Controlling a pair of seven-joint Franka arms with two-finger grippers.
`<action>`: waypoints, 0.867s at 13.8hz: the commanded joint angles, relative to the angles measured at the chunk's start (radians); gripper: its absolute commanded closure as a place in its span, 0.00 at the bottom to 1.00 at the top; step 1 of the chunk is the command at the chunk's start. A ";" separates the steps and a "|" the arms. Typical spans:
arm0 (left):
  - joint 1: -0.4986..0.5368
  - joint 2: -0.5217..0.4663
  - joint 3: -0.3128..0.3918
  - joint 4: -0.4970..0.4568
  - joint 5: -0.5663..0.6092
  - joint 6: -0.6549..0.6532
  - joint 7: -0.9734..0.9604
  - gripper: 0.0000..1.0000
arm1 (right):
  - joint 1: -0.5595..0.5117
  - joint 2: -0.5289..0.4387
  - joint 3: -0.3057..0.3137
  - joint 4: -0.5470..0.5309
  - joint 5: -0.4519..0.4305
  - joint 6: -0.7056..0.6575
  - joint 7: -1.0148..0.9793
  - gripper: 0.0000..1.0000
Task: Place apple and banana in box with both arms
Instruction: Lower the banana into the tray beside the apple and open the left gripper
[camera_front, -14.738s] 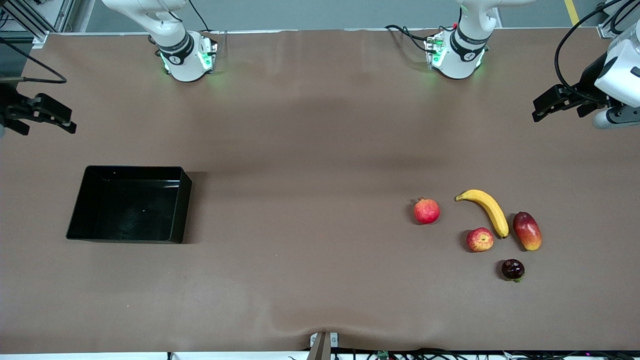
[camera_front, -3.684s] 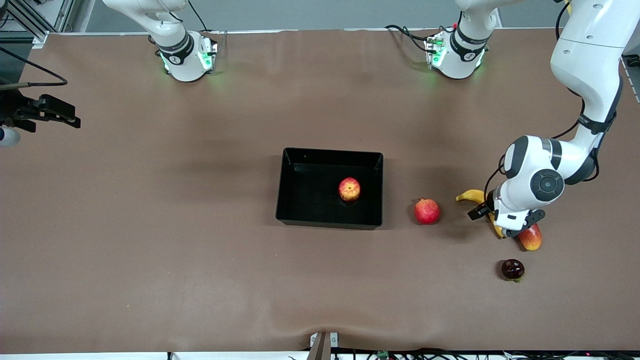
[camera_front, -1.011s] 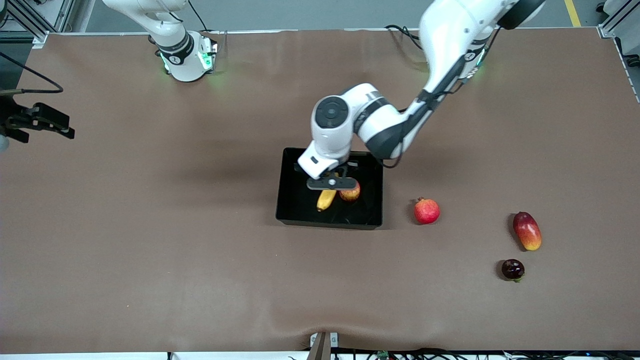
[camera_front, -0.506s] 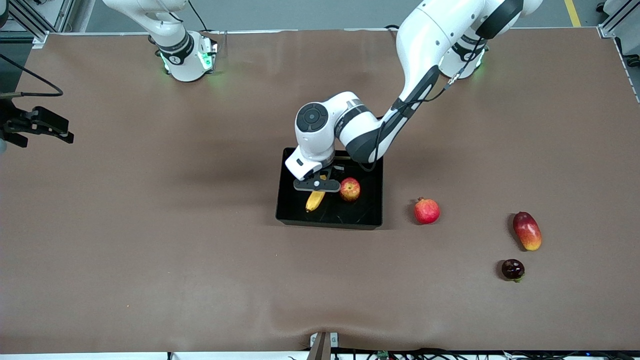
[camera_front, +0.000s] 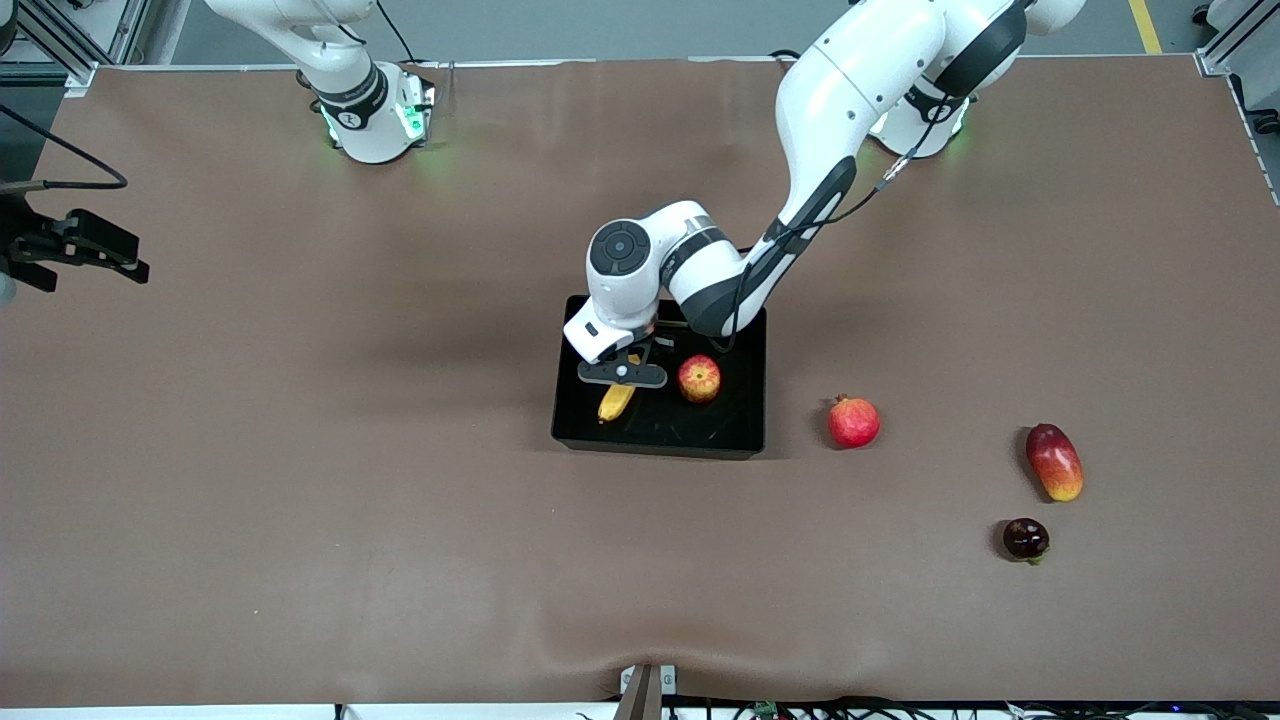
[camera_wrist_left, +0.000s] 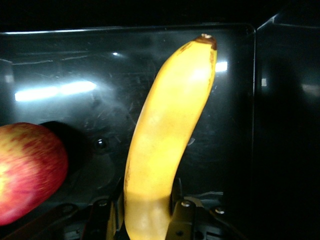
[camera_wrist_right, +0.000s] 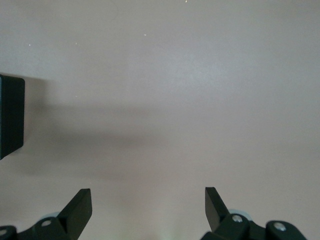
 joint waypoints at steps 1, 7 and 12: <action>-0.023 0.041 0.008 0.030 0.013 0.030 -0.006 1.00 | -0.010 0.003 0.004 0.012 -0.002 -0.007 -0.003 0.00; -0.013 0.006 0.028 0.028 0.017 0.031 0.000 0.00 | -0.010 0.009 0.003 0.015 0.002 0.002 0.000 0.00; 0.087 -0.158 0.028 0.028 0.015 -0.116 0.042 0.00 | -0.010 -0.005 0.004 0.018 -0.001 -0.054 0.002 0.00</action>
